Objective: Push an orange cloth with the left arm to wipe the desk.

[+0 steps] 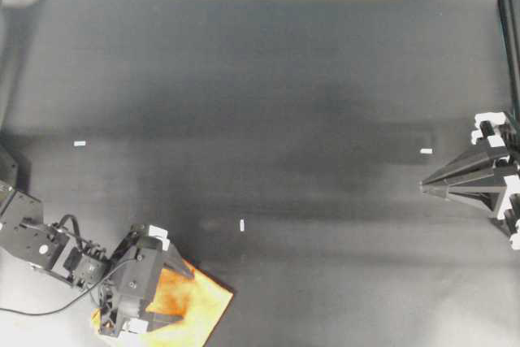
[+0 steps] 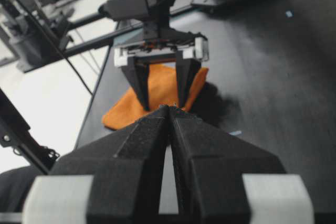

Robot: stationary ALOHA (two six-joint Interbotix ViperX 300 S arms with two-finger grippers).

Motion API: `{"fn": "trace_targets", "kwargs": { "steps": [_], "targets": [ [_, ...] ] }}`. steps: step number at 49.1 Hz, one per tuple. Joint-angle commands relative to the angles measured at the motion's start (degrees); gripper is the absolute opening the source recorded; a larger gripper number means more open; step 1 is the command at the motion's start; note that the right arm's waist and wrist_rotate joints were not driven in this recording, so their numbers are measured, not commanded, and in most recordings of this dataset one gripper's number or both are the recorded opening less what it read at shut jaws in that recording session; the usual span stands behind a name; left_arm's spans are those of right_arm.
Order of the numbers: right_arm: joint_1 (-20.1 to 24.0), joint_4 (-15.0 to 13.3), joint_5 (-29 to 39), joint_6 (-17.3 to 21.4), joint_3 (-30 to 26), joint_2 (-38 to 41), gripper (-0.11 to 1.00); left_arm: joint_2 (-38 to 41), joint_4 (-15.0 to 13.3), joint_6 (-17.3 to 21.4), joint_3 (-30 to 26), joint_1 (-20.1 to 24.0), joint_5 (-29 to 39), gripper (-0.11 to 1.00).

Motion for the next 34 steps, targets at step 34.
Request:
{"fn": "trace_targets", "kwargs": {
  "steps": [34],
  "targets": [
    [0.00,0.09,0.26,0.09,-0.26,-0.35,0.04,-33.57,0.26,9.49,4.57,0.97,13.54,0.81]
  ]
}}
